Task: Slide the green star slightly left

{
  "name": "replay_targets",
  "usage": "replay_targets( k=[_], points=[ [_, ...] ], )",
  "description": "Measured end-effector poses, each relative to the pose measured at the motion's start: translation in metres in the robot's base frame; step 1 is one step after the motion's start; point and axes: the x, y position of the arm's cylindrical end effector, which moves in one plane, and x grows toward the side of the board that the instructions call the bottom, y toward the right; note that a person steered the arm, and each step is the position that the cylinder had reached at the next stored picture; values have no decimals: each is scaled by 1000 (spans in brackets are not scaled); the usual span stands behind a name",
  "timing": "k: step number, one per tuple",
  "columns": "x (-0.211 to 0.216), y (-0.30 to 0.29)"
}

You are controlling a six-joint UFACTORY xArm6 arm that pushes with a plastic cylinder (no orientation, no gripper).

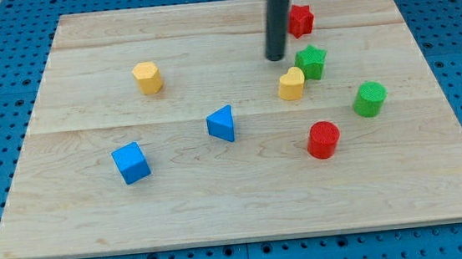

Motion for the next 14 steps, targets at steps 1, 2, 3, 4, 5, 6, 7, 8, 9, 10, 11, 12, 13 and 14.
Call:
replay_targets(
  k=[1,2,3,4,5,6,7,8,9,10,11,12,13,14],
  points=[
    [27,-45],
    [32,-23],
    [37,-60],
    [94,-59],
    [112,44],
    [85,76],
    [65,76],
    [48,-16],
    [60,-50],
    [61,-41],
    [61,35],
    [63,114],
    [56,131],
    [47,131]
  ],
)
